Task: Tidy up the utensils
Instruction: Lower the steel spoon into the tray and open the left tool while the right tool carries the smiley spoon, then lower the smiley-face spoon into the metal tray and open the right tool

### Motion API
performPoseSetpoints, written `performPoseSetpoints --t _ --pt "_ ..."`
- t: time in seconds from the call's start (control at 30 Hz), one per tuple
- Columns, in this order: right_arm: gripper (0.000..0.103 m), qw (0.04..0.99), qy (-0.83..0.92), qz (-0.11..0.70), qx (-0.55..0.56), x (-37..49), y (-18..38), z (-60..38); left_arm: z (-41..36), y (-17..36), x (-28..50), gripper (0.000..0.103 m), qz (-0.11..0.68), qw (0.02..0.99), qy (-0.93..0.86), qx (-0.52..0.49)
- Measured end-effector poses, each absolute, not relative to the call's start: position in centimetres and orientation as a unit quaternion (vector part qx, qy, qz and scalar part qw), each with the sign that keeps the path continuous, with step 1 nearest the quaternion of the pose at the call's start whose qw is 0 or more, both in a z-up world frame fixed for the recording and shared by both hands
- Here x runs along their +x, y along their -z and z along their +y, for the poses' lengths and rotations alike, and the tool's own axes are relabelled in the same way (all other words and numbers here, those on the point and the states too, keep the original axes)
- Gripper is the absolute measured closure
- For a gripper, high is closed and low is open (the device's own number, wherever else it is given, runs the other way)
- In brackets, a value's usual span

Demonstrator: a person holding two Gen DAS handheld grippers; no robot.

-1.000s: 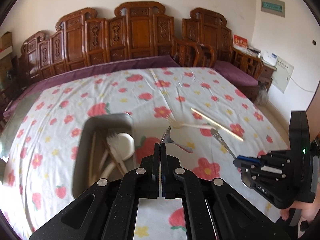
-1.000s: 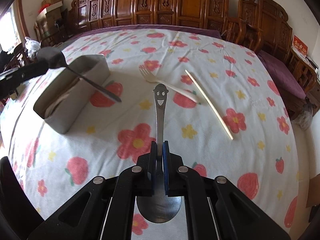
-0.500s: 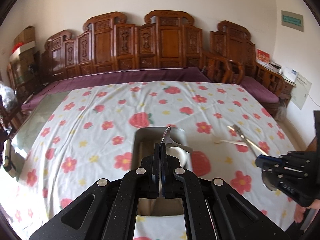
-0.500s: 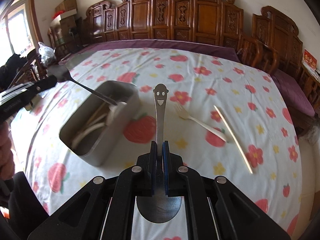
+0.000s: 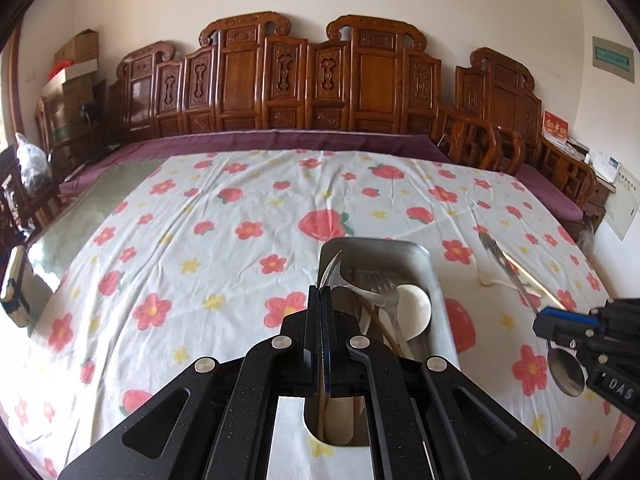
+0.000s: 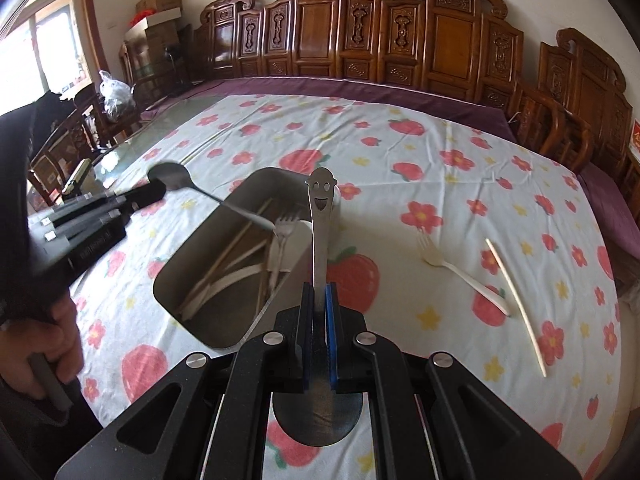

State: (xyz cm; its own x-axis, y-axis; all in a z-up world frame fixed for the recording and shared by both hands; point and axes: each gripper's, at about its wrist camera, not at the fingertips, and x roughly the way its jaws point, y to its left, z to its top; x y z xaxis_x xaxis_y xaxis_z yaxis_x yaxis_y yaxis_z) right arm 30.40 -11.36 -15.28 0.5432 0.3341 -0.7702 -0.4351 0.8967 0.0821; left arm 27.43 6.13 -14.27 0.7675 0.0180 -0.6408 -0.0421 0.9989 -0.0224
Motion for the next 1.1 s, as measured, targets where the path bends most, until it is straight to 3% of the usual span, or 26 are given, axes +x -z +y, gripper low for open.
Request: performPoseSetpoints --t 0.4,0.6,1.1 --pt "0.096 0.87 -0.234 0.43 -0.057 32.6 15.5 -8.0 4.9 15.8 26.7 0.1 0.367 0.93 0.035 -0.01" --pt "0.096 0.867 -0.237 0.434 -0.055 33.0 15.4 -6.7 5.6 14.9 26.2 0.085 0.367 0.928 0.057 -0.034" --pt "0.096 0.855 -0.244 0.458 -0.015 34.4 17.2 -3.9 8.5 12.8 26.1 0.085 0.343 0.939 0.022 -0.016"
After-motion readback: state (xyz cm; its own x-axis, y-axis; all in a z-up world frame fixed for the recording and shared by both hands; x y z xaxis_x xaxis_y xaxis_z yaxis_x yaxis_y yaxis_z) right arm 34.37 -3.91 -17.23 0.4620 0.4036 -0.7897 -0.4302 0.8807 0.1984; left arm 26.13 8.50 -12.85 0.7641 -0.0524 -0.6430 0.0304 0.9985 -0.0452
